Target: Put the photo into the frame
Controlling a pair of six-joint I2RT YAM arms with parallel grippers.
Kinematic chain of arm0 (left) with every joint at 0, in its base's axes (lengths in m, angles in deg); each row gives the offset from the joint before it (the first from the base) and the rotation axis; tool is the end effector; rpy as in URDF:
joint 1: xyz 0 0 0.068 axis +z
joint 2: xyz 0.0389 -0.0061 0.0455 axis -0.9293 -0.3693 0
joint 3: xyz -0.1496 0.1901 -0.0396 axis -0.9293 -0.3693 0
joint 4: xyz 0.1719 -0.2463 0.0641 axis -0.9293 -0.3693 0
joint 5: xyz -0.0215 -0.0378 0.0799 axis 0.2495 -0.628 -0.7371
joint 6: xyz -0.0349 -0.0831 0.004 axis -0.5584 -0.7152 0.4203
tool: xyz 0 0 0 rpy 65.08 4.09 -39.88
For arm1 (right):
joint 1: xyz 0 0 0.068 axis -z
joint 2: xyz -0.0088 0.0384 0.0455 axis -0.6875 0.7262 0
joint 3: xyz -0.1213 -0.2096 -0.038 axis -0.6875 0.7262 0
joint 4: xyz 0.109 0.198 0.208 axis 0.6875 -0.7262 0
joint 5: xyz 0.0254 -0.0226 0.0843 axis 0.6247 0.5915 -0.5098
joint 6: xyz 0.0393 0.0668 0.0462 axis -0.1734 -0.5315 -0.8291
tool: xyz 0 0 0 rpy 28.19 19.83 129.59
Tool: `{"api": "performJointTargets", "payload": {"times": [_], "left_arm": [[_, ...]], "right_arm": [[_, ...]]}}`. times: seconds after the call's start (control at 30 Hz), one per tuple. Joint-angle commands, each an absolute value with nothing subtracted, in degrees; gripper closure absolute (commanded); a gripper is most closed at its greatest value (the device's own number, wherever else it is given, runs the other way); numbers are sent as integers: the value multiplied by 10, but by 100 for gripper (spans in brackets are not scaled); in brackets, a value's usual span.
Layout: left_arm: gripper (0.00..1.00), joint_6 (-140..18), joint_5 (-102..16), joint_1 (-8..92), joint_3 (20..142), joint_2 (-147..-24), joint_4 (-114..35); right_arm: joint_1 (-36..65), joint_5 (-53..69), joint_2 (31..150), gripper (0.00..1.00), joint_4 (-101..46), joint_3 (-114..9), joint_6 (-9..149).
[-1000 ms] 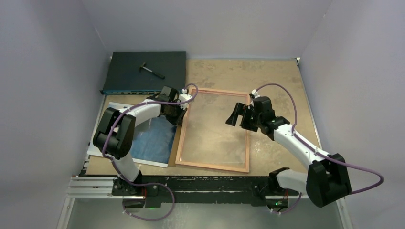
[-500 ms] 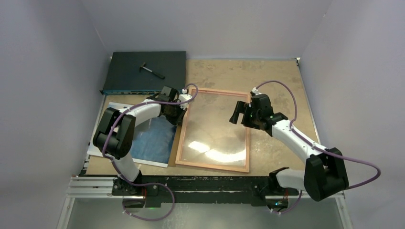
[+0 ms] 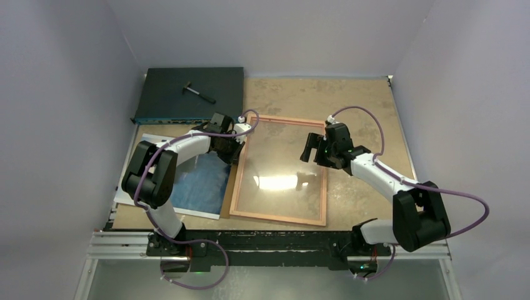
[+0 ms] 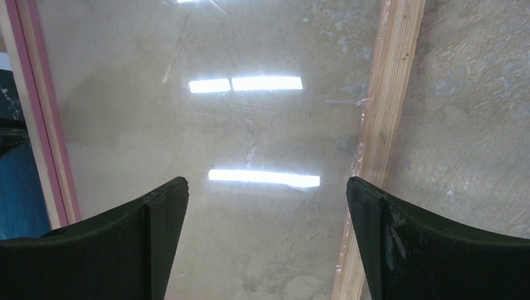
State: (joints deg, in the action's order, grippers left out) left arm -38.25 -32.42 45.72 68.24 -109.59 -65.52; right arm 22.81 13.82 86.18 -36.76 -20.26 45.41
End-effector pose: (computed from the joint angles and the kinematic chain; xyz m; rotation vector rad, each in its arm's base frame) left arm 0.3474 -0.1733 0.0648 0.8872 2.5358 -0.5089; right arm 0.3331 0.1279 0.1249 0.2099 2.3688 0.4811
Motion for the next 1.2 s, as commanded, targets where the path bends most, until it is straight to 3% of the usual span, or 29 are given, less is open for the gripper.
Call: {"api": "performJointTargets", "payload": {"times": [0.0,0.3,0.5,0.67,0.87,0.97,1.17], "left_arm": [[91,-381,-307,455,680,-1103,-673],[92,-379,-302,456,681,-1104,-677],[92,-366,-296,457,685,-1093,-692],[92,-345,-287,457,693,-1084,-718],[91,-319,-277,457,707,-1070,-756],[92,-308,-284,457,693,-1063,-759],[91,-287,-289,456,663,-1051,-755]], "right_arm": [[225,154,863,1,-352,-218,465],[225,175,817,1,-361,-208,454],[223,114,756,2,-377,-150,408],[221,109,711,10,-415,-137,398],[234,181,758,14,-436,-170,387],[246,179,791,20,-412,-182,374],[297,187,824,22,-381,-174,393]]}}
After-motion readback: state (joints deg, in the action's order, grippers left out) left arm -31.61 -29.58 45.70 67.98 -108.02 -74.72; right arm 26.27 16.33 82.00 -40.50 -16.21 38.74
